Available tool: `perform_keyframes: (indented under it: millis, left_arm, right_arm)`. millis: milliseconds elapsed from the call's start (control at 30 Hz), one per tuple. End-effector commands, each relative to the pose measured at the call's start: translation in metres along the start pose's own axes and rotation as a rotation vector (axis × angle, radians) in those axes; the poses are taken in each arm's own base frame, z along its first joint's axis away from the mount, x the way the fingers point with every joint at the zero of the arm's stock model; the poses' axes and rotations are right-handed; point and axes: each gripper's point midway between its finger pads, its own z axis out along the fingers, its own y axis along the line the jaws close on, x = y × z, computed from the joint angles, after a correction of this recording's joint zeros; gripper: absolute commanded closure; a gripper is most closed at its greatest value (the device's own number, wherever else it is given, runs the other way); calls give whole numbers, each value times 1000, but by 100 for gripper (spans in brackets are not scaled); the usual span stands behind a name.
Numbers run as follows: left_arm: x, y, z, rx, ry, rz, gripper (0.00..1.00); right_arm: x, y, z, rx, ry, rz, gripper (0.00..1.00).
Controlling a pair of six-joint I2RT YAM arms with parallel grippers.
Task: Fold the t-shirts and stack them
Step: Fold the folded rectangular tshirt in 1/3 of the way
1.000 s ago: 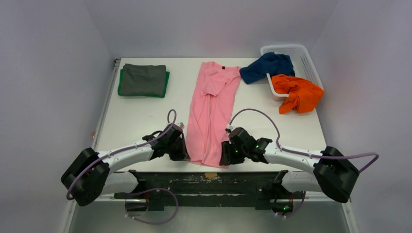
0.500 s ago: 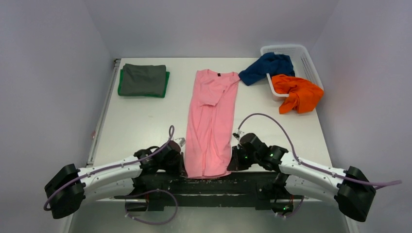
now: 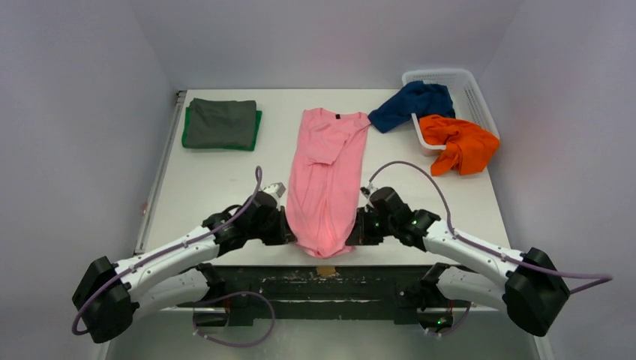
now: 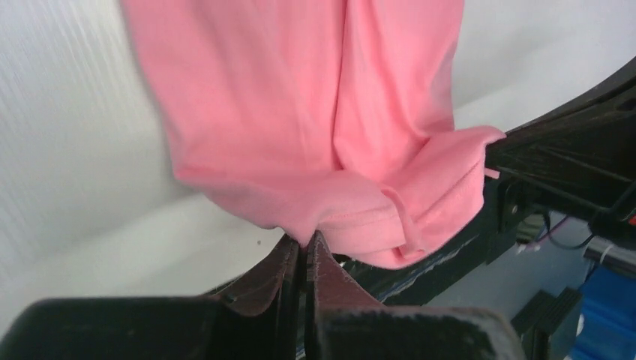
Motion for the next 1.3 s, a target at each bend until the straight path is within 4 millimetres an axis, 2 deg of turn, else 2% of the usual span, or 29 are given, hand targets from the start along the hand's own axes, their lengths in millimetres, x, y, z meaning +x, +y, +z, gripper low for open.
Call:
perform_keyframes:
  millis: [0,167,367,433,600,767,833,900,933,1000,1100,1167,1267]
  left_arm:
    - [-68,-16,11,-15,-123,24,100]
    - [-125,-31,25,-49,-159,58,100]
    - [-180,-24,39,-118,-193,46,100]
    - [-192,-23,47,-130,-176,60,100]
    - [-214,-14,75,-158,-147,38,100]
    - [-238,1,82,-200,-168,15,100]
    - [-244,3,85,-197,-158,21,97]
    - [-253,0,88,-185,-151,42,86]
    - [-258,0,90,-186,-150,51,76]
    - [-267,0,90,-188,-141,61,51]
    - [-276,0,80,-190,-148,55,20]
    - [-278,-2,67,-184,-176,56,5]
    - [-265,-1,49,-176,-197,51,0]
  right_arm:
    - [-73,9,-3,-9,-155,-5,100]
    - [-131,0,-3,34,-258,16,100]
    - [-176,-22,7,63,-294,88,100]
    - [-192,-20,9,55,-305,90,100]
    - [-223,-31,19,104,-359,124,100]
    - [-241,-49,35,180,-359,149,100]
    - [-247,-55,38,194,-371,176,100]
    - [-258,-62,39,206,-406,221,99]
    - [-266,-63,37,205,-434,238,91]
    - [-281,-60,35,199,-465,249,60]
    - [-301,-54,20,223,-522,239,42]
    - [-305,-52,9,238,-550,203,33]
    - [-289,-50,1,239,-549,148,25]
